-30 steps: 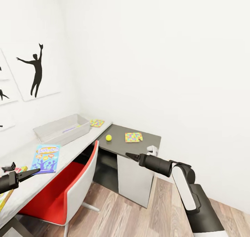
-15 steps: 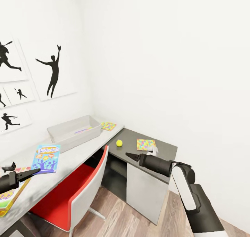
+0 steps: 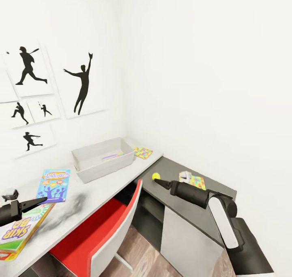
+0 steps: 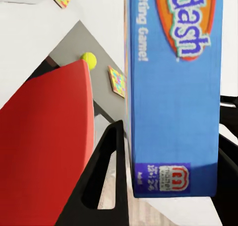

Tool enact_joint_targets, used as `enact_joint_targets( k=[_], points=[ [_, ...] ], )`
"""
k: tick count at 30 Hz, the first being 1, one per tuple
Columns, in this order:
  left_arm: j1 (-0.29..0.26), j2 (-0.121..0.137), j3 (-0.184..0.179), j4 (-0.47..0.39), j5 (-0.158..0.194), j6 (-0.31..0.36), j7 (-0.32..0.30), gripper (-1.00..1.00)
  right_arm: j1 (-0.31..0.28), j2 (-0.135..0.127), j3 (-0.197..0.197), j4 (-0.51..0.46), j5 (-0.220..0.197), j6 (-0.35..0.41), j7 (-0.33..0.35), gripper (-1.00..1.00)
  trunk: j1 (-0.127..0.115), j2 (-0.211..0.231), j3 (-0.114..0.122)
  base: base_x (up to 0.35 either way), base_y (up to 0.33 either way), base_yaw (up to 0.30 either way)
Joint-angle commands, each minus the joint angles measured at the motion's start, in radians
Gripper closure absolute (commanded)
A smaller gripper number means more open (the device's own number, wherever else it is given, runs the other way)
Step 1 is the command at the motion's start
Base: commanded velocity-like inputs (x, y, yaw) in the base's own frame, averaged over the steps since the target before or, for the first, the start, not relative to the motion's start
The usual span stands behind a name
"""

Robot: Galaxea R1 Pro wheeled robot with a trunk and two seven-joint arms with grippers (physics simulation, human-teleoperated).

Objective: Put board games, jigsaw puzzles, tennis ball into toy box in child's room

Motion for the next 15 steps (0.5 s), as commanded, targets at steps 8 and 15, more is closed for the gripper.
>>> enact_joint_targets(
  k=[8,15],
  points=[
    [-0.001,0.000,0.000,0.000,-0.001,0.010,-0.006,1.00,0.003,-0.056,-0.072,0.016,-0.021,-0.013,0.228,-1.00,0.001,-0.001,-0.001,0.077,-0.033,0.114],
    [-0.001,0.000,0.000,0.000,-0.001,0.010,-0.006,1.00,0.003,-0.057,-0.082,0.025,-0.021,-0.015,0.246,-1.00,0.001,-0.001,-0.001,0.169,-0.089,0.006]
  ],
)
